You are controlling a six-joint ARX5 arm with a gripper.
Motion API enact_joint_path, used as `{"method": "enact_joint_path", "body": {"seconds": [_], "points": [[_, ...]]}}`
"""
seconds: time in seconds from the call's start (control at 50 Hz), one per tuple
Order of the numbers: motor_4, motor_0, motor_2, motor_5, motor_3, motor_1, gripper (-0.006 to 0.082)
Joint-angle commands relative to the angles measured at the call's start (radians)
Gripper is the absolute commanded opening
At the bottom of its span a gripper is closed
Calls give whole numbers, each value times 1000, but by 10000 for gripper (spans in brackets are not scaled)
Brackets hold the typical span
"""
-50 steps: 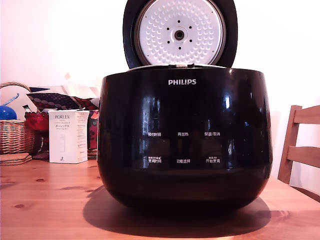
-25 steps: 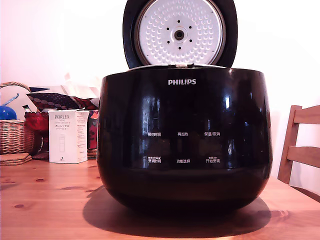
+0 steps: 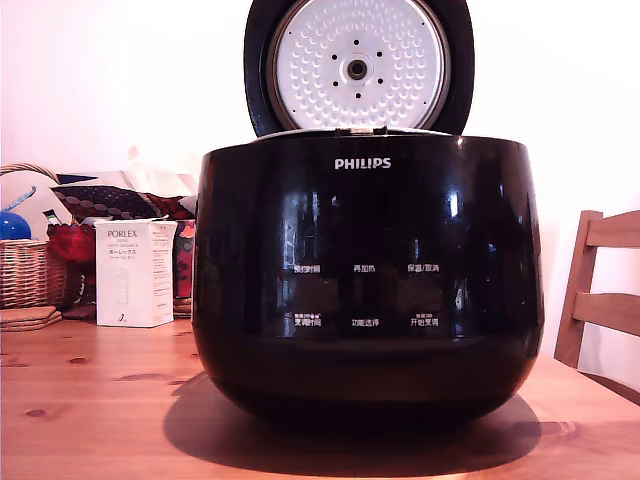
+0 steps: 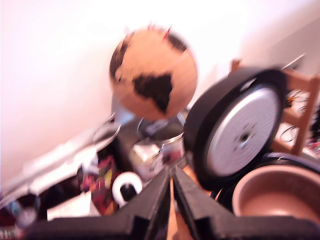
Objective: Close the rice cooker by pressing the lid down with medium force
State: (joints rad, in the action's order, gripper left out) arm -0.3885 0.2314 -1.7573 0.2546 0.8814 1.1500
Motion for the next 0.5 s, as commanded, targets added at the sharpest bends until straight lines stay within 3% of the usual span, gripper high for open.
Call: {"method": "enact_joint_path", "body": {"seconds": [0.0,0.24,0.48], "points": [[-13,0,-59,11,45,63,-21],[-15,9,-283,74,187,238,-21],[-8,51,-383,204,203,389,-21]]}}
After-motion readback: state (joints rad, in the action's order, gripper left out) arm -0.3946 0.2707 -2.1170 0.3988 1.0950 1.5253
